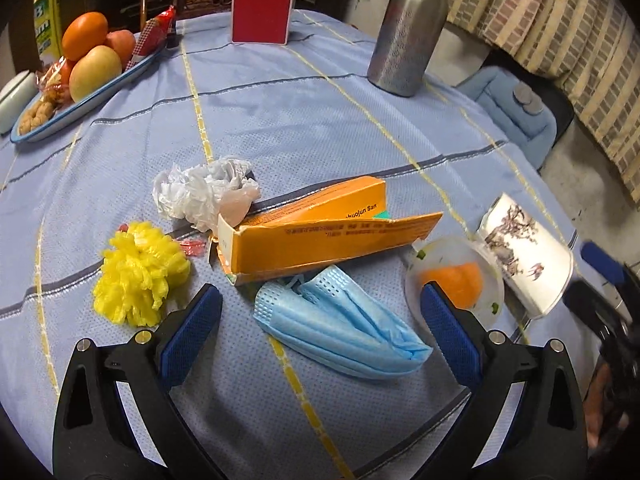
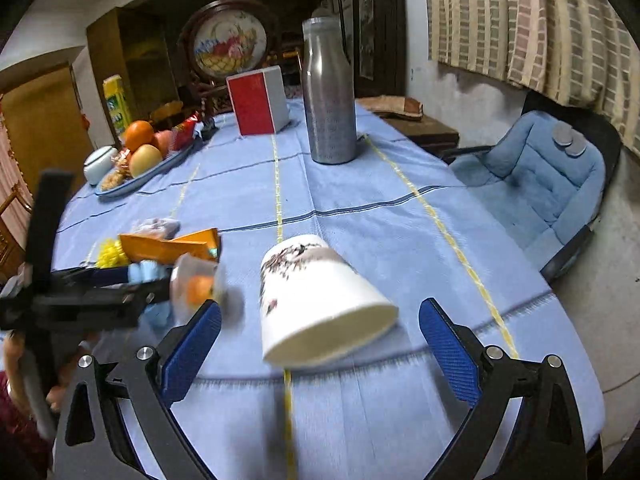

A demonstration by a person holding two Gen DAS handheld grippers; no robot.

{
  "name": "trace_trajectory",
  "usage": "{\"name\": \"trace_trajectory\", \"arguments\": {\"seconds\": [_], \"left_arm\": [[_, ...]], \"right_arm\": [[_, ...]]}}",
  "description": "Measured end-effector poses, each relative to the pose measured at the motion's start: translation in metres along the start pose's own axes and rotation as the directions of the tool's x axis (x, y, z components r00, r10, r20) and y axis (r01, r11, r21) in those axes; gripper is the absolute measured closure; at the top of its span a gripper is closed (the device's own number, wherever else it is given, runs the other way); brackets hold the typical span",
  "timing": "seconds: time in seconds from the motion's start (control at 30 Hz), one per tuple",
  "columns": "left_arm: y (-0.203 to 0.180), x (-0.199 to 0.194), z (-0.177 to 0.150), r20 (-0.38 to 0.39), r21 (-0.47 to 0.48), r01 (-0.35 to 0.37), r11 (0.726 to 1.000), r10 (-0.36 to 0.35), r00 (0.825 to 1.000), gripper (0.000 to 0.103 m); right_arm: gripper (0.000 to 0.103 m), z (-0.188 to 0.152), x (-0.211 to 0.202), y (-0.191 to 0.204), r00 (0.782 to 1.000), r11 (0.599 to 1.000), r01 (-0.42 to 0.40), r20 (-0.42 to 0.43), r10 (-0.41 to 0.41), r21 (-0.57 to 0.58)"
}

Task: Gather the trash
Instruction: 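Grasp the white paper cup with the right tool while the left tool grasps the blue face mask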

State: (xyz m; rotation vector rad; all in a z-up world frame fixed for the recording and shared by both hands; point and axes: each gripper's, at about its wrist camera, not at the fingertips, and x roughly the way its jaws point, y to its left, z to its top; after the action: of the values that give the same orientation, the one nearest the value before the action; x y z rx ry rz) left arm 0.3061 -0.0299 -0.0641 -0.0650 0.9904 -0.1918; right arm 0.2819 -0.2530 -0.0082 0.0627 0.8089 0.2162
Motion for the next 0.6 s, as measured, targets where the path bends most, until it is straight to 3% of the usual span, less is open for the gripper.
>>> {"name": "trace_trajectory", "arguments": {"seconds": [0.13,0.33,0.6], "left_arm": [[0.010,-0.001,0.001,-0.038,-0.006,-0.091,0.996,0.090,0.995,0.006],[0.037,-0.019,0.000,-0.011,-0.124,-0.056,0.991,0.055,0.998,0.006],[0.035,-0.018,-0.006,-0.018,-0.113,-0.052,0.992,0.050,0.999,0.006]], "right_arm": [[0.006,0.006,0.016,0.004,1.000,1.000,0.010,-0.024,-0.011,-0.013],[0.006,0.006,0.030,0.009,0.996,0.999,-0.013,-0.085,0.010,-0.035],[0.006,0.005,0.044,0.001,0.985,1.000,-0.025,-0.169,0.027,0.013]]}}
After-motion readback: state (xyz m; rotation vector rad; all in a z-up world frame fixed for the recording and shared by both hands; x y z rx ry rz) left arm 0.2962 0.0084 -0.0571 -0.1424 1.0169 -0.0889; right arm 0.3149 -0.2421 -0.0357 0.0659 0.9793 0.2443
